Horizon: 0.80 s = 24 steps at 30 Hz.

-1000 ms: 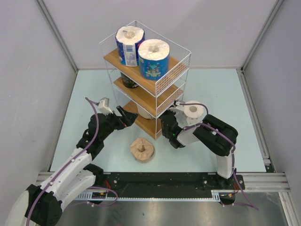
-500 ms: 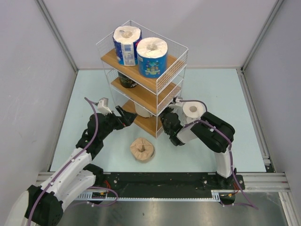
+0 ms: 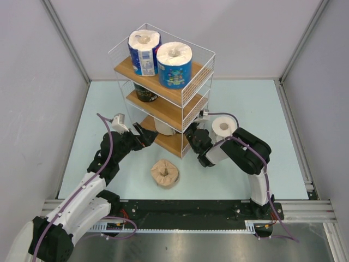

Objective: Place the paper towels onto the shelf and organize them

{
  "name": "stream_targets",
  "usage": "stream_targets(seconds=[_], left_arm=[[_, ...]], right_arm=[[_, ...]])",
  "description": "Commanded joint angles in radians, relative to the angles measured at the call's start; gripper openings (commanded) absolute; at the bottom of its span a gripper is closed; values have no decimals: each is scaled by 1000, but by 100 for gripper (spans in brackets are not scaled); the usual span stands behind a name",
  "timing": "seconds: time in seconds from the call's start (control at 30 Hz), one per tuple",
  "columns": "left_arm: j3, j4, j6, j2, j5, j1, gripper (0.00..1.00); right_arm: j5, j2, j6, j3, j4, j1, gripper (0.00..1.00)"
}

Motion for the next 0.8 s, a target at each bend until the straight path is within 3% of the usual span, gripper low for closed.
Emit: stream_targets(seconds=[0.0, 0.37, 0.77], left_arm=[[15, 15, 13, -18, 19, 10, 100], [9, 17, 10, -13, 19, 13, 100], [14, 12, 15, -12, 29, 13, 100]], right_arm=[[-119, 35, 4, -4, -70, 6, 1], [94, -103, -11, -199, 21, 16, 4], [261, -66, -10, -175, 29, 40, 6]])
